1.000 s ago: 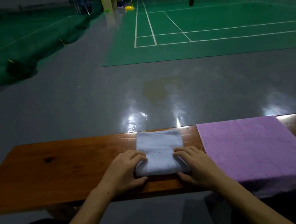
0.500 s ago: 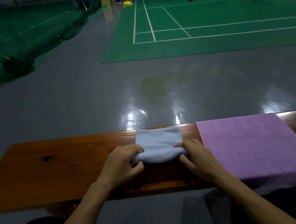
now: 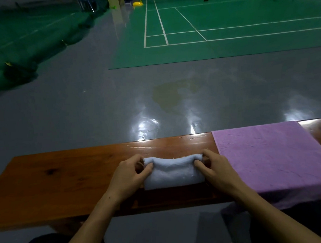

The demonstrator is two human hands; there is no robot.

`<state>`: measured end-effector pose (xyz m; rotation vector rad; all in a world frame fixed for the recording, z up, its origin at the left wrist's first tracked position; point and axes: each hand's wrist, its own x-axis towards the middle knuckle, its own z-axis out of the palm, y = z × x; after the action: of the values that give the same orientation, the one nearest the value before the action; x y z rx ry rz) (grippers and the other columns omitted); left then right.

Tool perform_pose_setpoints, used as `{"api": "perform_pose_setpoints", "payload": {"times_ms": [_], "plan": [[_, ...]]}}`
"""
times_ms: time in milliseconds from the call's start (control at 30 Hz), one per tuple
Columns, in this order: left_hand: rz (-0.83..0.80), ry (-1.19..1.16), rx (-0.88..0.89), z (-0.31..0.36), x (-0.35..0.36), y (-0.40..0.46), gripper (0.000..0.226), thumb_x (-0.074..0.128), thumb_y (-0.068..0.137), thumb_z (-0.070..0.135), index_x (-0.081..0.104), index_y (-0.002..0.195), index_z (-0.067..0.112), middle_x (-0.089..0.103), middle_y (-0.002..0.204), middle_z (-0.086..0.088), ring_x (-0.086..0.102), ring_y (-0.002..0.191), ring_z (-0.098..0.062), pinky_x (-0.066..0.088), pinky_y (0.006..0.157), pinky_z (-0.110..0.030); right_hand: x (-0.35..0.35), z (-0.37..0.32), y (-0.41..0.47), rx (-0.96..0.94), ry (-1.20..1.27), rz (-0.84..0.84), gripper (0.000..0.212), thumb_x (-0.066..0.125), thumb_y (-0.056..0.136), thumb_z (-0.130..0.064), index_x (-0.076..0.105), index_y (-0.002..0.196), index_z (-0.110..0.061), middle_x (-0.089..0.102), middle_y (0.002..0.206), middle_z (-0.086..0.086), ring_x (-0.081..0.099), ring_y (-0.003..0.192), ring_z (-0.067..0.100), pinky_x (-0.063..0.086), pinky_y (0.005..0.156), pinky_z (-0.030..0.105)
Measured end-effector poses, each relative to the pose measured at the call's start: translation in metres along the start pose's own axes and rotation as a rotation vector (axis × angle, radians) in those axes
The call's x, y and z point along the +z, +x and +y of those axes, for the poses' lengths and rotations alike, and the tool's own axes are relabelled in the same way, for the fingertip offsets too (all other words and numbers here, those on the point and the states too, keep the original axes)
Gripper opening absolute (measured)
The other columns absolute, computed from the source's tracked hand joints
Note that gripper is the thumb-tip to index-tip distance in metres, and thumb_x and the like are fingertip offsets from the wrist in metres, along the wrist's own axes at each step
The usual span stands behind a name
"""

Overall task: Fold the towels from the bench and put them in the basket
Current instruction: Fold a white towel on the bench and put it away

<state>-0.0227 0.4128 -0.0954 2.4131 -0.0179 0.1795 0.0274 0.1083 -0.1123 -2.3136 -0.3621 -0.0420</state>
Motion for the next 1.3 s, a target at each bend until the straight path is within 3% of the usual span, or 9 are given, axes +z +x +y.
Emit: {"api": "perform_pose_setpoints", "payload": {"times_ms": [133,300,400,500,600,700,933,1167,1300], "plan": [[-0.048,0.117,-0.148,-0.004,0.007,0.004,0.031,0.061,0.089,0.060,0.065,0.082,0.030,0.069,0.075,0.013,0.065,0.070,-0.005,0.059,0.064,-0.040,0.006,-0.001,0.004,0.110,-0.012,-0.019,0.016,0.071,0.093,-0.039,0.058,0.088,-0.032,0.063,0.074,-0.013,0.061,0.070,0.003,0.045,0.062,0.024],[0.004,0.378,-0.231,-0.002,0.005,0.003,0.034,0.055,0.093,0.069,0.058,0.088,0.036,0.066,0.078,0.016,0.063,0.072,-0.003,0.059,0.066,-0.033,0.003,-0.007,0.005,0.247,-0.167,-0.042,0.033,0.060,0.093,-0.067,0.053,0.108,-0.038,0.067,0.093,-0.014,0.067,0.083,0.011,0.056,0.072,0.037],[0.192,0.466,-0.023,0.000,0.003,0.002,0.030,0.058,0.094,0.065,0.059,0.098,0.034,0.067,0.090,0.015,0.065,0.081,-0.010,0.059,0.067,-0.035,0.009,-0.011,0.000,0.092,-0.424,0.153,0.039,0.058,0.095,-0.064,0.056,0.117,-0.031,0.069,0.094,-0.005,0.066,0.084,0.020,0.056,0.072,0.038],[0.228,0.469,0.240,0.013,0.015,0.002,0.036,0.059,0.096,0.051,0.068,0.118,0.024,0.072,0.119,0.001,0.066,0.111,-0.020,0.056,0.090,-0.038,0.024,-0.026,-0.007,-0.230,-0.529,0.268,0.037,0.059,0.101,-0.042,0.064,0.128,-0.018,0.066,0.125,0.008,0.060,0.110,0.029,0.052,0.091,0.044],[0.090,0.556,0.320,0.020,0.043,-0.003,0.050,0.046,0.103,0.046,0.064,0.141,0.019,0.059,0.151,-0.003,0.050,0.144,-0.021,0.041,0.117,-0.040,0.050,-0.040,-0.020,-0.493,-0.583,0.116,0.050,0.052,0.104,-0.030,0.055,0.146,-0.003,0.047,0.156,0.021,0.042,0.147,0.040,0.036,0.119,0.055],[-0.068,0.663,0.270,0.013,0.061,-0.005,0.058,0.026,0.107,0.044,0.052,0.154,0.020,0.048,0.161,-0.004,0.032,0.155,-0.020,0.030,0.123,-0.043,0.068,-0.040,-0.030,-0.456,-0.651,-0.093,0.065,0.038,0.107,-0.041,0.036,0.160,-0.004,0.030,0.168,0.019,0.019,0.159,0.037,0.024,0.126,0.057],[-0.242,0.563,0.028,0.016,0.055,0.006,0.093,-0.012,0.090,0.066,0.014,0.168,0.022,0.002,0.176,0.001,-0.007,0.161,-0.015,0.005,0.131,-0.043,0.058,-0.022,-0.005,-0.371,-0.656,-0.187,0.072,0.020,0.110,-0.059,0.037,0.161,-0.011,0.038,0.166,0.010,0.030,0.156,0.030,0.025,0.126,0.056],[-0.135,0.526,-0.039,0.002,0.034,0.005,0.083,0.020,0.098,0.078,0.048,0.154,0.025,0.038,0.166,0.002,0.025,0.157,-0.019,0.027,0.123,-0.039,0.021,-0.010,0.010,-0.192,-0.591,-0.179,0.069,0.025,0.098,-0.065,0.053,0.149,-0.029,0.058,0.145,-0.002,0.053,0.125,0.021,0.047,0.099,0.039],[0.001,0.413,-0.068,-0.004,0.021,0.002,0.057,0.041,0.090,0.079,0.068,0.113,0.035,0.064,0.121,0.015,0.057,0.118,-0.015,0.052,0.095,-0.035,0.008,-0.013,0.003,-0.120,-0.526,-0.225,0.050,0.043,0.097,-0.069,0.069,0.123,-0.034,0.064,0.114,-0.009,0.059,0.101,0.014,0.049,0.081,0.032]]}}
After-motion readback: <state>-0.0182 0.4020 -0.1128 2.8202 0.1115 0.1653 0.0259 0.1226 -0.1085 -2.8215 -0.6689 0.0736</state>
